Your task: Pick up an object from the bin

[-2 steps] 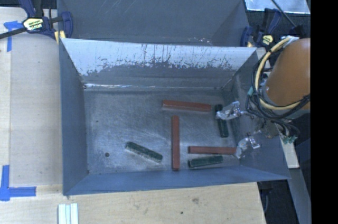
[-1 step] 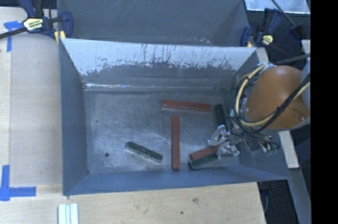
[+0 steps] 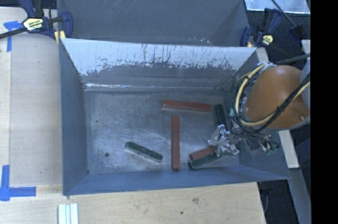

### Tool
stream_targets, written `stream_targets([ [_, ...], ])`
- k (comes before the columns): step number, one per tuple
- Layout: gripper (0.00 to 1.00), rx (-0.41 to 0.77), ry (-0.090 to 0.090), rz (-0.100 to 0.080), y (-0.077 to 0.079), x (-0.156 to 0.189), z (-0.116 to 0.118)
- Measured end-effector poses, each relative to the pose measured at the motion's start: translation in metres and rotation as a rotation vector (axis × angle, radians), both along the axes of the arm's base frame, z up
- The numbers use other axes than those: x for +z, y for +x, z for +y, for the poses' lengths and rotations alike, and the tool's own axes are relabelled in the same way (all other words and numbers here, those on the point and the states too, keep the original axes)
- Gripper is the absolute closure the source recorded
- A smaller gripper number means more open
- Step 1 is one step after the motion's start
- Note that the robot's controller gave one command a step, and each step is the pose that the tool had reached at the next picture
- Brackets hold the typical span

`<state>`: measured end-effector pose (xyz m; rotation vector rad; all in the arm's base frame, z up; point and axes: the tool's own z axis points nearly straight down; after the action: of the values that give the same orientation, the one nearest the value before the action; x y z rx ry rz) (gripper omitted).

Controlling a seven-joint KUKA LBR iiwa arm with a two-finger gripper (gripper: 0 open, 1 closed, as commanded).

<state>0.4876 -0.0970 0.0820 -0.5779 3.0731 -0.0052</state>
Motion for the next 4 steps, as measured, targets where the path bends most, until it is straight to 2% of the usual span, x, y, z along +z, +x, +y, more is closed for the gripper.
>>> stream_targets([
  [1,0.00,0.018,0.000,0.012,-0.001,0.058,-0.002],
  [2,0.00,0.018,0.001,0.013,-0.001,0.058,-0.002],
  [3,1.00,0.130,0.000,-0.006,0.006,-0.006,-0.004],
  [4,1.00,0.130,0.000,-0.006,0.006,-0.006,-0.004],
])
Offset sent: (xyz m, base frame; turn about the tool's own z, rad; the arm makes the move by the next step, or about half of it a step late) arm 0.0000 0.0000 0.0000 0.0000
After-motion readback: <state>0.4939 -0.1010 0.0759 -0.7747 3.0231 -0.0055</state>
